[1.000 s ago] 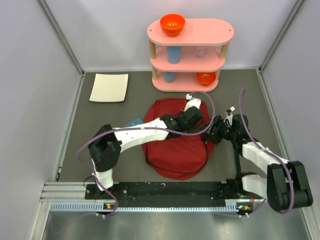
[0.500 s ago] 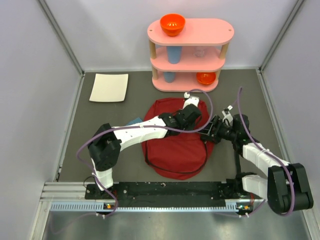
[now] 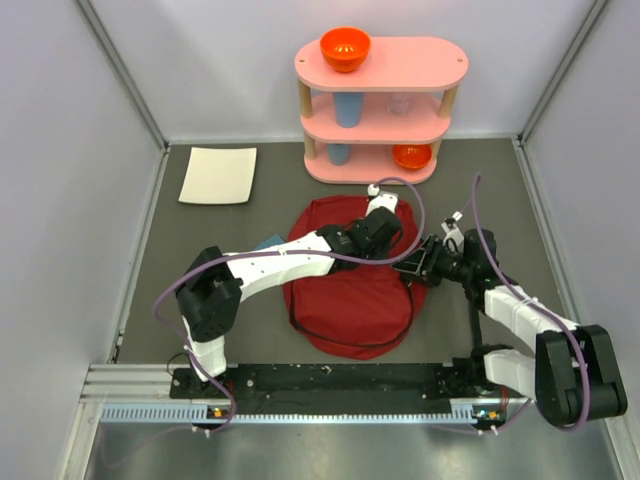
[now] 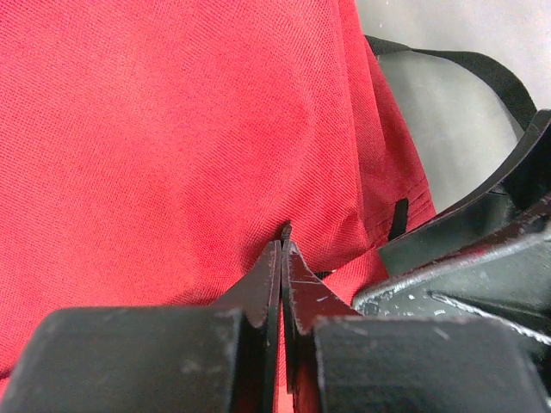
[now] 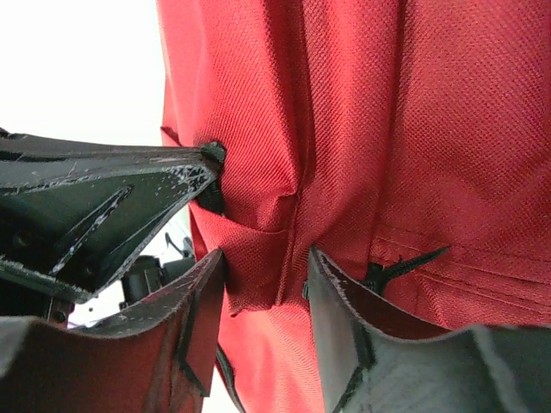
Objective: Pack the student bag
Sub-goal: Unzip the student bag at the center of the board.
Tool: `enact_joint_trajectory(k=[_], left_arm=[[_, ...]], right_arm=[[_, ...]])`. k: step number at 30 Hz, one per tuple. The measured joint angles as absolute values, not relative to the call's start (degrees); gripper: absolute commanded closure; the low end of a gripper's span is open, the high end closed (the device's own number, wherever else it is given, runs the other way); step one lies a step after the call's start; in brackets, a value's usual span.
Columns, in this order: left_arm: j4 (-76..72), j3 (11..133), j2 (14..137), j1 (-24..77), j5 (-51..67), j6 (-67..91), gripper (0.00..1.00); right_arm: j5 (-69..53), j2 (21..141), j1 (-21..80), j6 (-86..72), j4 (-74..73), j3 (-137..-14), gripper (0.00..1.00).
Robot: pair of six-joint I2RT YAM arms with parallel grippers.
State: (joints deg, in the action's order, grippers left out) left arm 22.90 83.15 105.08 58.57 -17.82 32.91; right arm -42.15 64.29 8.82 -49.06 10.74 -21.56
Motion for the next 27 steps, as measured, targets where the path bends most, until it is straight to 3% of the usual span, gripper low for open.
enact_joint_trajectory(k=[2, 3, 5, 11, 16, 27], left_arm=[[22.9, 83.2, 105.1, 58.5, -17.7, 32.9, 1.00], [22.9, 83.2, 105.1, 58.5, -17.6, 33.0, 1.00], [22.7, 83.2, 105.1, 58.5, -17.3, 33.1, 1.00], [22.6, 83.1, 105.1, 58.5, -17.2, 33.1, 1.00], [22.1, 81.4, 104.0, 58.4, -17.6, 33.1, 1.00], [20.2, 59.8, 84.7, 51.0, -21.2, 35.2, 1.00]], right_arm=[[-42.2, 65.3, 8.8, -49.3, 11.2, -21.6, 0.74], [-42.3, 65.8, 8.9, -49.6, 11.5, -21.6, 0.87], [-42.7, 66.6, 8.9, -49.9, 12.1, -21.6, 1.00], [-41.6, 66.5, 9.0, -50.5, 11.8, -21.6, 1.00], [-33.1, 59.9, 9.4, -48.4, 3.5, -22.0, 1.00], [-26.2, 57.3, 9.2, -48.1, -1.7, -21.7, 1.00]])
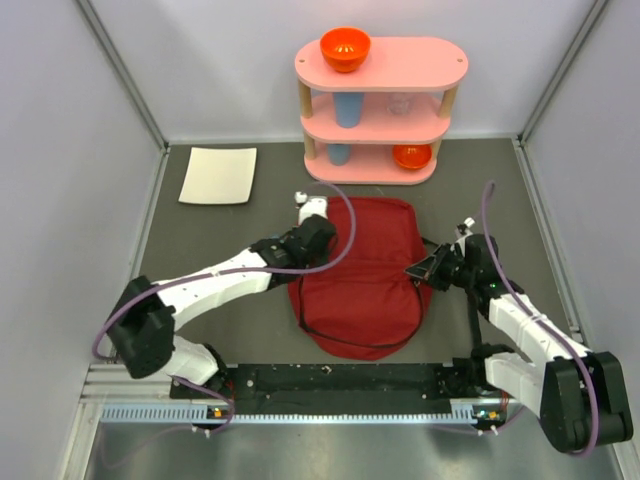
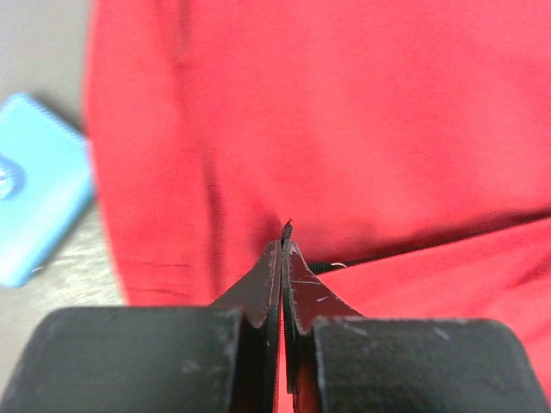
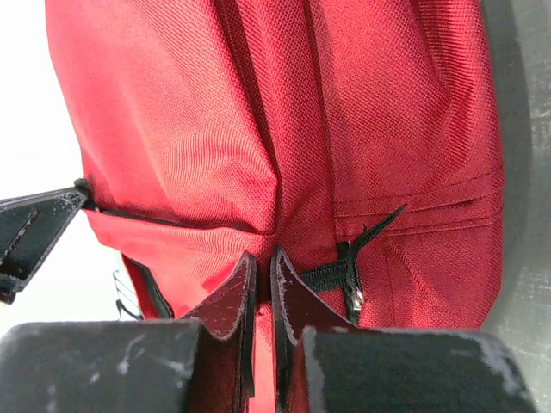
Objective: Pack the student bag
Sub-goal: Unzip the student bag at the center of the board.
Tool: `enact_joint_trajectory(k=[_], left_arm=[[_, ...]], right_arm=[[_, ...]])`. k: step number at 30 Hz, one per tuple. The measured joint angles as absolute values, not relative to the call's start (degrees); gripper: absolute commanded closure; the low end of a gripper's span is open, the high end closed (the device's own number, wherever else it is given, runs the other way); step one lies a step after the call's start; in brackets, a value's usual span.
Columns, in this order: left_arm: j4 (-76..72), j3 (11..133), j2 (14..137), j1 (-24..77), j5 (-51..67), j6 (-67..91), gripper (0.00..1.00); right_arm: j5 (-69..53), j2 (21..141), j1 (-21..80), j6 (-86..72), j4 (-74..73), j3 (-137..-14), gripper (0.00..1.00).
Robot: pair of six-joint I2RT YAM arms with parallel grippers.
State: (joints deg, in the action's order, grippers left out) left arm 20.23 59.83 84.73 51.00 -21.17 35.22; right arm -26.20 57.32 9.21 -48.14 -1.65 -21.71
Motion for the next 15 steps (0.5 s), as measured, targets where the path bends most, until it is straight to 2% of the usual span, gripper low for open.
enact_joint_trajectory(k=[6, 7, 8, 9, 10, 11, 12, 13, 14, 15], left_arm=[[20.5, 51.6, 77.1, 44.8, -22.3, 35.6, 1.00], [20.3, 51.1, 76.5, 44.7, -21.8, 35.4, 0.96], [20.1, 50.9, 76.2, 44.7, -21.1, 35.1, 0.83], [20.0, 50.9, 76.0, 44.7, -20.3, 34.4, 0.75], [19.9, 50.9, 75.9, 44.6, -19.4, 33.6, 0.61], [19.9, 50.9, 75.7, 44.4, -18.5, 32.8, 0.51], [19.9, 50.9, 75.5, 44.3, -17.7, 32.2, 0.41], [19.8, 50.7, 75.1, 44.3, -16.6, 31.8, 0.31], [19.7, 50.5, 74.7, 44.2, -15.7, 31.5, 0.21], [19.7, 50.3, 74.1, 44.2, -15.3, 31.2, 0.17]], right_arm=[[-25.3, 56.6, 9.2, -48.1, -2.2, -21.7, 1.00], [-25.3, 56.4, 9.2, -48.1, -2.2, -21.7, 1.00], [-25.3, 56.4, 9.2, -47.9, -2.4, -21.7, 1.00], [-25.3, 56.3, 9.2, -47.6, -2.4, -21.7, 1.00], [-25.3, 56.4, 9.2, -47.1, -2.6, -21.8, 1.00], [-25.2, 56.4, 9.1, -46.7, -2.8, -21.9, 0.99], [-25.0, 56.4, 9.0, -46.1, -3.6, -22.3, 0.91], [-24.7, 56.5, 8.9, -45.3, -4.7, -23.2, 0.71], [-24.3, 56.6, 8.8, -44.5, -6.0, -24.4, 0.61], [-23.7, 56.6, 8.6, -43.8, -7.4, -25.6, 0.53]])
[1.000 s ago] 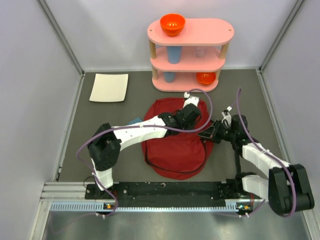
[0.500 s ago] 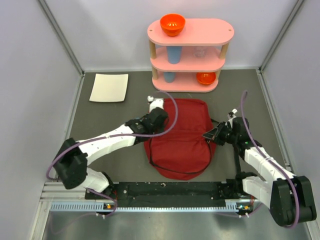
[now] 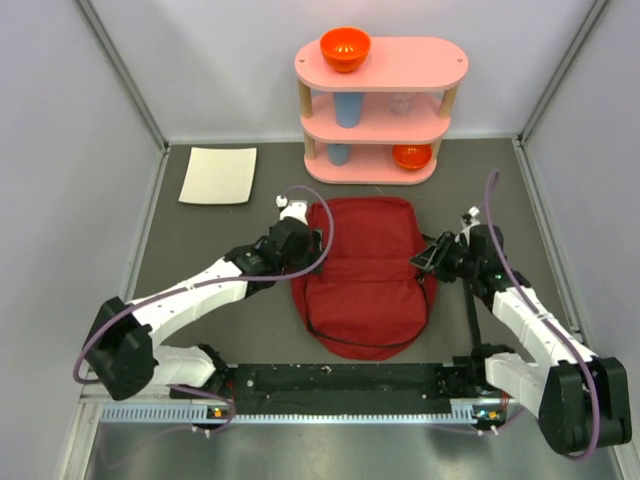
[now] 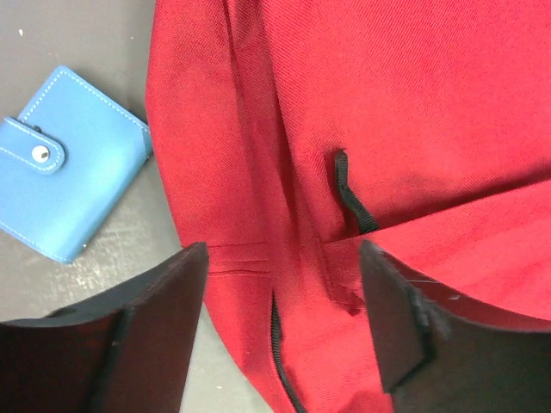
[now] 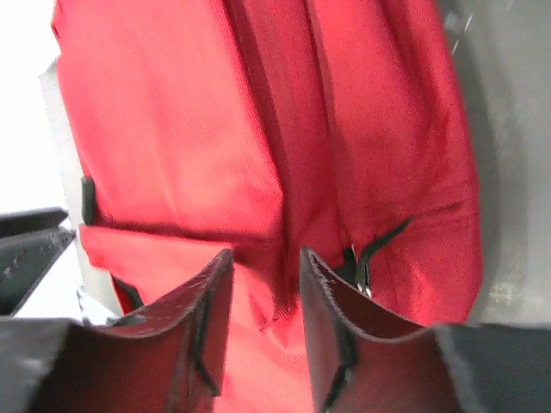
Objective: Pack the student bag
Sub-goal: Unzip the student bag at the center of the board.
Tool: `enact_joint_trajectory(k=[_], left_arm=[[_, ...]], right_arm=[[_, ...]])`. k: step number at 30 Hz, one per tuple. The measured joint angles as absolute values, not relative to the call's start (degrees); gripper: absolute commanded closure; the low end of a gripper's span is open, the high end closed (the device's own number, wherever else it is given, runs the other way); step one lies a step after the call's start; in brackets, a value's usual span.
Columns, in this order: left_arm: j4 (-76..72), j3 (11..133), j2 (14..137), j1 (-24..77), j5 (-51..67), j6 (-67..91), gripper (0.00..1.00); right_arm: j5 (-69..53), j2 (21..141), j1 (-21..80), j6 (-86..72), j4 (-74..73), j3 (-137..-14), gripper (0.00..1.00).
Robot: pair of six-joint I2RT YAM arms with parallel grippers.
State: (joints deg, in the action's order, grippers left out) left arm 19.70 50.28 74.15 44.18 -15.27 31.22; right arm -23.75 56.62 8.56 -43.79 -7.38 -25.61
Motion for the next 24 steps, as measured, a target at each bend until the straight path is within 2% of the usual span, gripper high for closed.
enact_joint_trajectory(k=[1, 2, 4, 10, 15, 19, 24], left_arm=[[19.8, 50.1, 73.5, 44.2, -15.3, 31.0, 0.13], [20.1, 50.1, 72.9, 44.2, -15.4, 31.0, 0.08], [20.6, 50.1, 71.4, 44.2, -16.6, 30.6, 0.04], [23.4, 49.6, 67.1, 40.5, -20.1, 30.1, 0.01], [23.5, 44.2, 62.6, 32.5, -18.4, 32.4, 0.01], [22.3, 38.5, 59.9, 25.8, -13.6, 35.0, 0.01], [20.6, 33.7, 57.1, 18.9, -7.6, 37.6, 0.01]], right_arm=[[-22.9, 56.7, 8.3, -42.8, -8.5, -27.1, 0.41], [-21.9, 56.7, 7.9, -41.8, -9.6, -28.8, 0.37], [-20.4, 56.7, 7.3, -40.2, -11.3, -32.4, 0.32], [-20.4, 55.2, 7.0, -38.3, -13.1, -36.8, 0.27], [-25.1, 54.8, 8.5, -37.7, -13.6, -37.7, 0.26], [-25.8, 60.0, 17.5, -36.4, -13.9, -44.6, 0.26], [-26.0, 72.9, 28.7, -35.0, -11.5, -55.2, 0.28]])
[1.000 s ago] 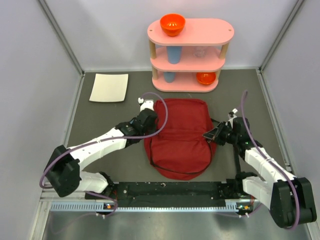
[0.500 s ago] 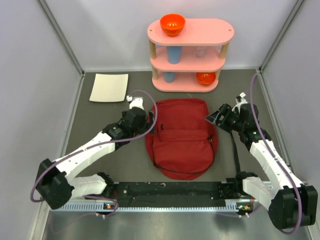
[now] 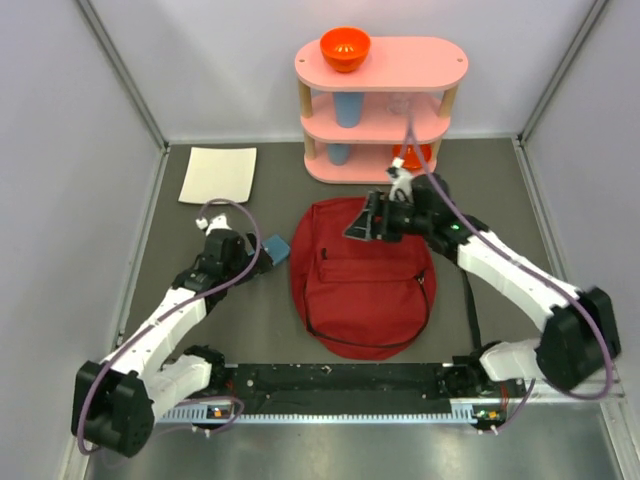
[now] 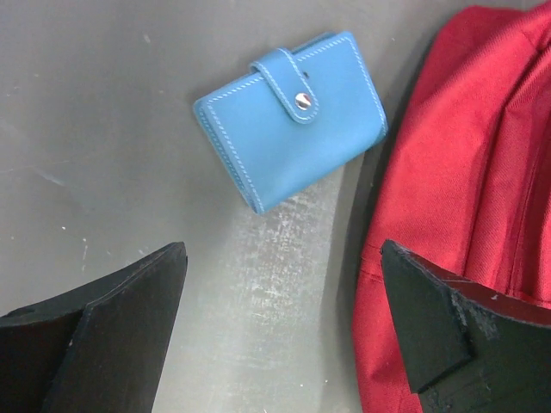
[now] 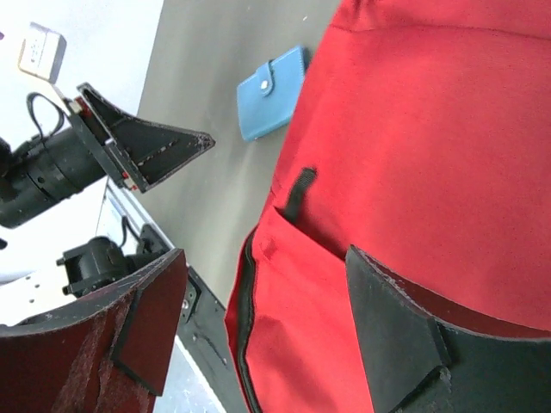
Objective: Pack the student bag
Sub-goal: Unzip the student bag at the center of the board, then pick up the personal item from the center of the board.
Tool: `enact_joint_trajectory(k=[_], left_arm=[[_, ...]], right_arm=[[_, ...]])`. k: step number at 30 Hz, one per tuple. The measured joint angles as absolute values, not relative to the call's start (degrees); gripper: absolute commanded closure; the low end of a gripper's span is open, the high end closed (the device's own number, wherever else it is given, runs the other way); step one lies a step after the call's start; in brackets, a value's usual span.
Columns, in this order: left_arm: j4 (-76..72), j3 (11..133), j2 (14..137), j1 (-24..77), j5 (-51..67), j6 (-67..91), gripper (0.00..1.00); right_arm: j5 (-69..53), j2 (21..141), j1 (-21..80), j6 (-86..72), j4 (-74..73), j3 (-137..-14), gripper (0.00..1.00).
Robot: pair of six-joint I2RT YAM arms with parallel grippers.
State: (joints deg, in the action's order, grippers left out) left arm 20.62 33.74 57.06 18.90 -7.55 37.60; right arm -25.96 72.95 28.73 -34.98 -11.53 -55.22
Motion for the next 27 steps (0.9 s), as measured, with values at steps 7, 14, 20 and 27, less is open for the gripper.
enact_joint_trajectory(k=[7, 14, 20, 27], left_arm=[[11.4, 23.1, 52.6, 6.2, 4.2, 41.6, 0.01], [5.9, 18.2, 51.2, 4.1, 10.4, 44.6, 0.01], [0.1, 18.2, 54.4, 3.7, 12.2, 45.1, 0.01], [-3.1, 19.1, 59.6, 3.7, 12.6, 45.1, 0.01]], right_arm=[[-27.9, 95.2, 36.4, -34.2, -9.7, -70.8, 0.33], [-29.1, 111.7, 40.9, -33.4, -11.3, -87.6, 0.34], [-28.9, 124.8, 42.3, -32.4, -14.3, -102.3, 0.35], [-25.3, 136.4, 42.4, -31.0, -20.8, -114.7, 0.35]])
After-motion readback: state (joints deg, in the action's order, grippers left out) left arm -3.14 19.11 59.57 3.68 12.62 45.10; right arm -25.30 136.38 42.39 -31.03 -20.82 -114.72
